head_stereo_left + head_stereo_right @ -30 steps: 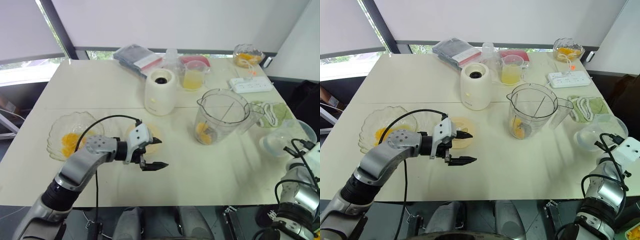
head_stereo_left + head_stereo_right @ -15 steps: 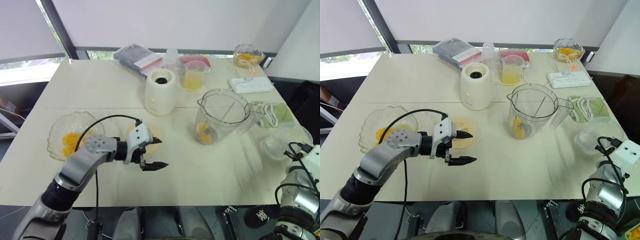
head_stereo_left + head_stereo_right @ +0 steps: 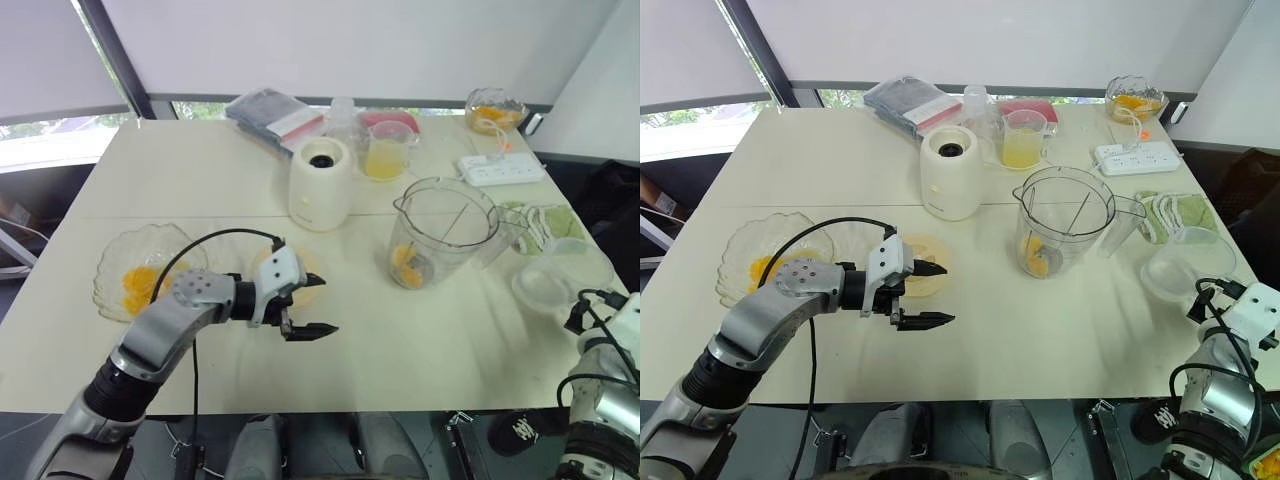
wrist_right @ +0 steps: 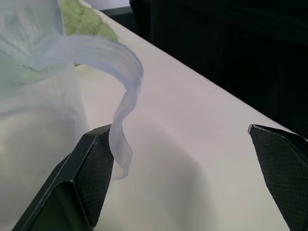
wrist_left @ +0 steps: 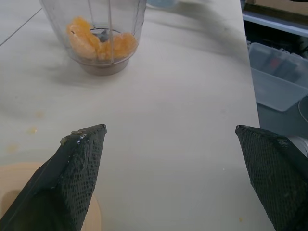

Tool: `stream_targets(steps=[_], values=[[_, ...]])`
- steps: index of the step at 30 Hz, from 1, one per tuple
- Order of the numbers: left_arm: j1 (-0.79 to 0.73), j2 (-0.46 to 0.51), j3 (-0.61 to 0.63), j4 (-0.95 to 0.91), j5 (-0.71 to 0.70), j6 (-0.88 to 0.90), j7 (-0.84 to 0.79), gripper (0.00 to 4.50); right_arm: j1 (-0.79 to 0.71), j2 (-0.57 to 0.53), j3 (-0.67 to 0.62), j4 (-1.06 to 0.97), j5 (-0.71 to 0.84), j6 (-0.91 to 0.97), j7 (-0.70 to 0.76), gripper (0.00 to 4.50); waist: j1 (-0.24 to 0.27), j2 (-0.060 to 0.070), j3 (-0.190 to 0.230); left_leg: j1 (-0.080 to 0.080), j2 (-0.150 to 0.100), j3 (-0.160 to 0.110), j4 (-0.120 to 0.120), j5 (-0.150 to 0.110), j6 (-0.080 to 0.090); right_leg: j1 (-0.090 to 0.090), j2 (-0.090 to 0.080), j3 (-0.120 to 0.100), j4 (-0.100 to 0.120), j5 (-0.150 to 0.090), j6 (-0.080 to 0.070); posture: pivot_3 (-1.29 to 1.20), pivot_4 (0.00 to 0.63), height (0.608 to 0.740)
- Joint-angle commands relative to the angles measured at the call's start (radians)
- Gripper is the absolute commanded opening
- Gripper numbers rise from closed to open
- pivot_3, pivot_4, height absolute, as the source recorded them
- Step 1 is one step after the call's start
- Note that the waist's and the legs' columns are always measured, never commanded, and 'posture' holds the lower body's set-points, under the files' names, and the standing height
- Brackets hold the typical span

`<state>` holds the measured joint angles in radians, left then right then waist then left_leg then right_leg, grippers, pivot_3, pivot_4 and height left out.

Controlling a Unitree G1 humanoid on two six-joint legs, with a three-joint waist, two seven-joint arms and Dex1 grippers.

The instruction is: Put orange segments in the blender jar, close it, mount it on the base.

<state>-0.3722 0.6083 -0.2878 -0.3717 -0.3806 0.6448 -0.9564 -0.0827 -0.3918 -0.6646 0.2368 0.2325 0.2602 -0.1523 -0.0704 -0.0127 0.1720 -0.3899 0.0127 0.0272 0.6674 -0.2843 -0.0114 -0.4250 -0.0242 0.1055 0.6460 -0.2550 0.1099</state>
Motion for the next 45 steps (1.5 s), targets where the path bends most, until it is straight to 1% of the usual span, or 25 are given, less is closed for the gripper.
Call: stream_targets(steps=[1,8,13,16,19,22,27,32,36,45], values=[[-0.018,0.005,0.009,-0.025,0.0,-0.016,-0.008,4.5,0.03,0.01,-0.019,-0.116,0.027,0.035,-0.01,4.45,0.0,0.0,0.0,0.0,0.0,0.0,0.0,0.0,0.0,0.0,0.0,0.0,0.0,0.0,0.0,0.0,0.15,0.74],[-0.035,0.012,0.011,0.003,0.001,-0.025,-0.029,4.5,0.17,0.097,-0.006,-0.391,0.054,0.131,-0.016,4.45,0.001,0.0,0.0,0.0,0.002,-0.001,0.0,0.0,0.0,0.0,0.0,0.0,0.0,-0.001,-0.002,0.0,0.15,0.74],[-0.059,0.015,0.027,0.034,-0.009,-0.023,-0.045,4.5,0.292,0.147,0.041,-0.609,0.093,0.196,0.04,4.45,0.0,0.0,0.0,0.0,0.002,0.0,0.0,0.0,0.0,0.0,0.0,0.0,0.0,-0.002,-0.003,0.0,0.15,0.74],[-0.069,0.019,0.034,0.058,-0.009,-0.031,-0.057,4.5,0.373,0.16,0.084,-0.76,0.114,0.23,0.078,4.45,0.001,0.0,0.0,0.0,0.002,0.0,0.0,0.0,0.0,0.0,0.0,0.0,0.0,-0.002,-0.003,0.0,0.15,0.74],[-0.077,0.024,0.025,0.079,-0.001,-0.045,-0.073,4.5,0.435,0.145,0.161,-0.913,0.158,0.253,0.157,4.45,0.001,0.0,0.0,0.0,0.002,0.0,0.0,0.0,0.0,0.0,0.0,-0.001,0.0,-0.002,-0.003,0.0,0.15,0.74],[-0.083,0.025,0.018,0.089,0.004,-0.054,-0.083,4.5,0.407,0.139,0.225,-0.984,0.176,0.3,0.167,4.45,0.0,-0.001,0.0,0.0,0.003,0.0,0.0,0.0,0.0,0.0,0.0,-0.001,0.0,-0.002,-0.003,0.0,0.15,0.74],[-0.089,0.026,0.024,0.095,0.005,-0.05,-0.082,4.5,0.244,0.148,0.288,-0.948,0.144,0.35,0.111,4.45,0.002,-0.002,0.0,0.0,0.002,0.0,0.0,0.0,0.0,0.0,-0.001,-0.001,-0.001,-0.002,-0.003,0.0,0.15,0.74],[-0.067,0.044,0.036,0.066,0.002,-0.038,-0.069,4.5,0.132,0.164,0.327,-0.852,0.087,0.336,0.074,4.45,0.002,-0.003,0.001,-0.001,0.002,-0.001,-0.001,0.0,0.0,-0.001,-0.001,-0.001,-0.001,-0.002,-0.002,0.0,0.15,0.74],[-0.058,0.058,0.049,0.049,-0.003,-0.025,-0.052,4.5,0.084,0.165,0.333,-0.783,0.062,0.318,0.074,4.45,0.002,-0.002,0.001,-0.002,0.002,0.0,-0.001,0.0,0.0,-0.002,-0.001,-0.001,-0.001,-0.002,-0.002,0.0,0.15,0.74],[-0.051,0.071,0.06,0.03,-0.004,-0.014,-0.039,4.5,0.042,0.167,0.333,-0.622,0.019,0.235,0.103,4.45,0.001,-0.003,0.001,-0.001,0.002,0.0,-0.001,0.0,0.0,-0.002,-0.001,-0.001,-0.001,-0.002,-0.002,0.0,0.15,0.74]])
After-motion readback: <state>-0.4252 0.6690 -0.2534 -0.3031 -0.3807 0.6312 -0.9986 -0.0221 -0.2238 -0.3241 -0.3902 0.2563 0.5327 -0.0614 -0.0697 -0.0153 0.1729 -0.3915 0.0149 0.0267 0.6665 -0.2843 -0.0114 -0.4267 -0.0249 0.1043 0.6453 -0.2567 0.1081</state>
